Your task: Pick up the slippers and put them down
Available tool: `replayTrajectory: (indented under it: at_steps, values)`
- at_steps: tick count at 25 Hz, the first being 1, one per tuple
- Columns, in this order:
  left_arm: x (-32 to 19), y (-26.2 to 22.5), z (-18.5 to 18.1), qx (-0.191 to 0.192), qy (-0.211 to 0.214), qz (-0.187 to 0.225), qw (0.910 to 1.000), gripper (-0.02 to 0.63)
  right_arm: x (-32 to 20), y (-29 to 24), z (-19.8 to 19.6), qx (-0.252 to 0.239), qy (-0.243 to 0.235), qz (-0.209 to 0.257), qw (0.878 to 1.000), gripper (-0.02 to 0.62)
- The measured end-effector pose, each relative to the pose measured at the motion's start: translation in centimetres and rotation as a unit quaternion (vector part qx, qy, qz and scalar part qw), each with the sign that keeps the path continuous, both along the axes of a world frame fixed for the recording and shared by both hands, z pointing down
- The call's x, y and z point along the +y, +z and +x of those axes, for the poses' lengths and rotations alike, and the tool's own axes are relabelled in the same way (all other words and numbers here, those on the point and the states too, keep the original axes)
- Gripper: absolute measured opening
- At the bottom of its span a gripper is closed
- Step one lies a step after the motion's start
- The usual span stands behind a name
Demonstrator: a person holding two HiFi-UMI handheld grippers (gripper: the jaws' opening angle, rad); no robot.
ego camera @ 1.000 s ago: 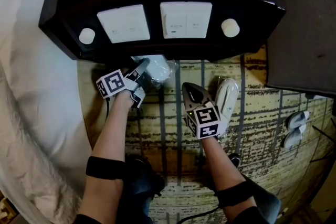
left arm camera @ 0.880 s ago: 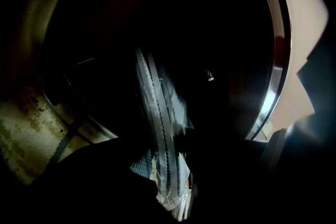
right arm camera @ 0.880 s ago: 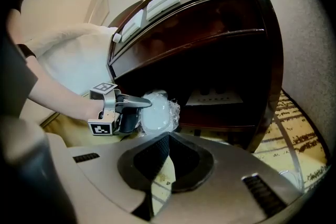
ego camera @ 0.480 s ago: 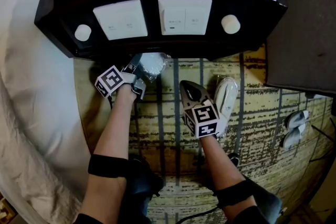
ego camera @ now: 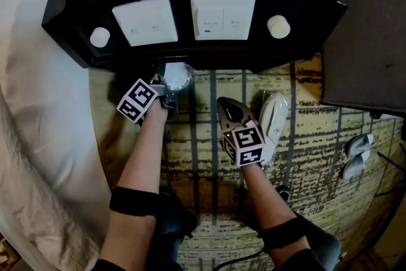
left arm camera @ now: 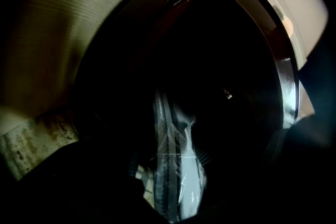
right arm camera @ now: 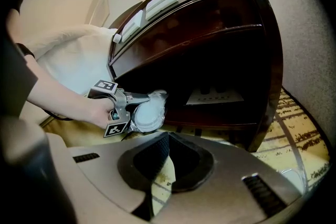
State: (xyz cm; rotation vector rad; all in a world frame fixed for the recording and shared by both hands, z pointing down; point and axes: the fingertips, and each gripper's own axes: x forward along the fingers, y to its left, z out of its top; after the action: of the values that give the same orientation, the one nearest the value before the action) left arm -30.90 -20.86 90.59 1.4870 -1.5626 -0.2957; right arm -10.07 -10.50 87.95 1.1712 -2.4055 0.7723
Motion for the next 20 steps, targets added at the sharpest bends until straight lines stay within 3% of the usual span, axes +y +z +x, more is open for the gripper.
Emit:
replayTrajectory:
  at_steps: [4,7,13,20]
  values:
    - [0.6,-0.1,-1.9,-0.054,-0.028,-0.007,0.9981,0.373,-0.1,0.0,-0.2,-0.001,-0.001,0.004,1.0,0.002]
    - [0.7,-0.7,-2.6,-0.084,-0.035,-0.002,0.9958,0.373,0.0,0.1,-0.3,-0.002,-0.001,0.004,1.0,0.002]
    - [1.2,-2.1,-3.6,-0.108,-0.056,0.007,0.9926,0.373,0.4,-0.1,-0.4,-0.003,-0.005,0.002,1.0,0.002]
    - [4.1,-5.9,-3.0,-0.158,-0.022,-0.02,0.987,0.373,2.1,-3.9,0.9,0.004,-0.004,-0.016,1.0,0.0]
